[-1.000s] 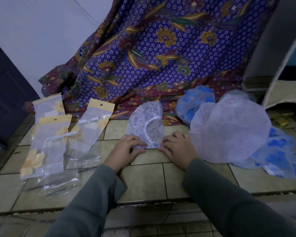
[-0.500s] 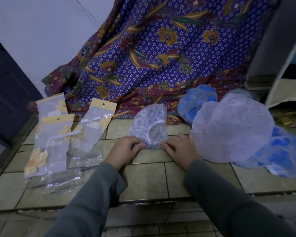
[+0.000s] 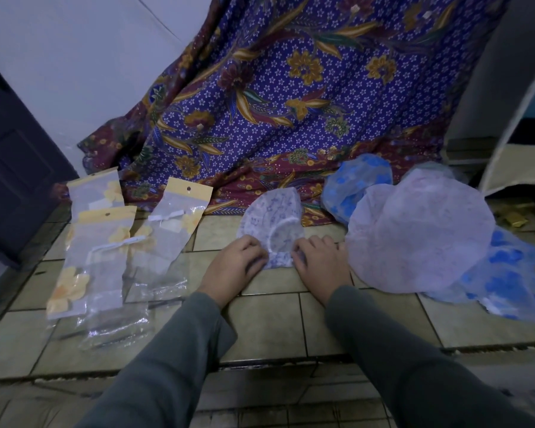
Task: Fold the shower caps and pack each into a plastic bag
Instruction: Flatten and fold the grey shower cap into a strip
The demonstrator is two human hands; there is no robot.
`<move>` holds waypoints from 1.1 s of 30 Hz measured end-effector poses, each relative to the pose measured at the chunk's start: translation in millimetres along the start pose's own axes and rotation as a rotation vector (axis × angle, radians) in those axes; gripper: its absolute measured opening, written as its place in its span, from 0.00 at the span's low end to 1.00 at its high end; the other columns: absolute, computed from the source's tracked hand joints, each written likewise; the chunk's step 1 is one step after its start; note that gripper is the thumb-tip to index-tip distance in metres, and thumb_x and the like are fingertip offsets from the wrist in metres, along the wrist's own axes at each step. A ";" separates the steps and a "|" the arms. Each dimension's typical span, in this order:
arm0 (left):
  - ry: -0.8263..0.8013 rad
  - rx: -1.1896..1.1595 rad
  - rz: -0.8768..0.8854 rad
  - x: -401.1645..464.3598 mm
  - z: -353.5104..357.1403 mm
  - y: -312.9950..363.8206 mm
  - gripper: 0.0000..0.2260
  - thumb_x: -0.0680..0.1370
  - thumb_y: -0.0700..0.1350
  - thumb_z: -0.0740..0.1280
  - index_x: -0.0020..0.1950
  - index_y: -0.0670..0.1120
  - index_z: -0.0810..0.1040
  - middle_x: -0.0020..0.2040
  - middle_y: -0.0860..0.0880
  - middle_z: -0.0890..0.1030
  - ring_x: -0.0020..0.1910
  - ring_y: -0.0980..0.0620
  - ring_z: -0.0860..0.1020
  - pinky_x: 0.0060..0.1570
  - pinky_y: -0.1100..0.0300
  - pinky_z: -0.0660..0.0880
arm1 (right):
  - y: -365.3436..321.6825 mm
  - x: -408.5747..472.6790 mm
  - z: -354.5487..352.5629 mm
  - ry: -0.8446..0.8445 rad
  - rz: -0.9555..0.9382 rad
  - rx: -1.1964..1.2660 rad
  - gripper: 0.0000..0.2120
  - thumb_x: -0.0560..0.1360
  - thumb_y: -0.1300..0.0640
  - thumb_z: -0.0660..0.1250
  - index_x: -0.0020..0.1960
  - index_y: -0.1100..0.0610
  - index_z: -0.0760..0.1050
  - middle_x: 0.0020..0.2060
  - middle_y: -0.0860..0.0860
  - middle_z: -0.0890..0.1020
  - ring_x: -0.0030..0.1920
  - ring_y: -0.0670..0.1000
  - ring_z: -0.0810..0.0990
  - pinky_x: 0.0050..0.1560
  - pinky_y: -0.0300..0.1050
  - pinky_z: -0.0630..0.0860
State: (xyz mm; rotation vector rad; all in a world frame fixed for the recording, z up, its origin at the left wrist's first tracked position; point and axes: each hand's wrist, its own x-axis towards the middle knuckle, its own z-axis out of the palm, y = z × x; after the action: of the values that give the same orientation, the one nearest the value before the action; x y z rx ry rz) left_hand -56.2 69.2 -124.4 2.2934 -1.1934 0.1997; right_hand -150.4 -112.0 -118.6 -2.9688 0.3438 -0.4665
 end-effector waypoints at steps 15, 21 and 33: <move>-0.014 -0.046 -0.019 -9.5 6.2 -1.1 0.19 0.74 0.58 0.65 0.49 0.44 0.85 0.45 0.49 0.81 0.46 0.53 0.78 0.51 0.66 0.71 | 9.0 -6.2 -12.7 -0.170 -0.083 0.017 0.16 0.77 0.40 0.58 0.58 0.44 0.77 0.54 0.43 0.77 0.54 0.50 0.73 0.54 0.50 0.61; 0.025 -0.081 -0.026 -11.3 4.6 2.0 0.17 0.75 0.55 0.65 0.49 0.44 0.85 0.44 0.50 0.81 0.45 0.54 0.78 0.49 0.64 0.73 | 13.8 -5.2 -9.1 -0.094 -0.141 0.035 0.12 0.77 0.45 0.62 0.50 0.47 0.82 0.44 0.46 0.80 0.46 0.54 0.77 0.47 0.53 0.66; -0.037 -0.163 -0.099 -3.4 -7.3 5.4 0.10 0.77 0.49 0.65 0.44 0.45 0.83 0.40 0.49 0.80 0.42 0.53 0.77 0.45 0.65 0.70 | 12.3 6.8 -20.6 -0.188 -0.063 -0.005 0.14 0.80 0.46 0.55 0.54 0.46 0.79 0.53 0.43 0.80 0.54 0.50 0.72 0.54 0.51 0.59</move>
State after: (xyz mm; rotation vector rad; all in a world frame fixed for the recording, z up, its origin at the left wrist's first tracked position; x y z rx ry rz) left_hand -61.7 73.0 -117.3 2.2147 -1.0697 0.0221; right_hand -153.0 -127.2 -99.0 -3.0033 0.2333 -0.1902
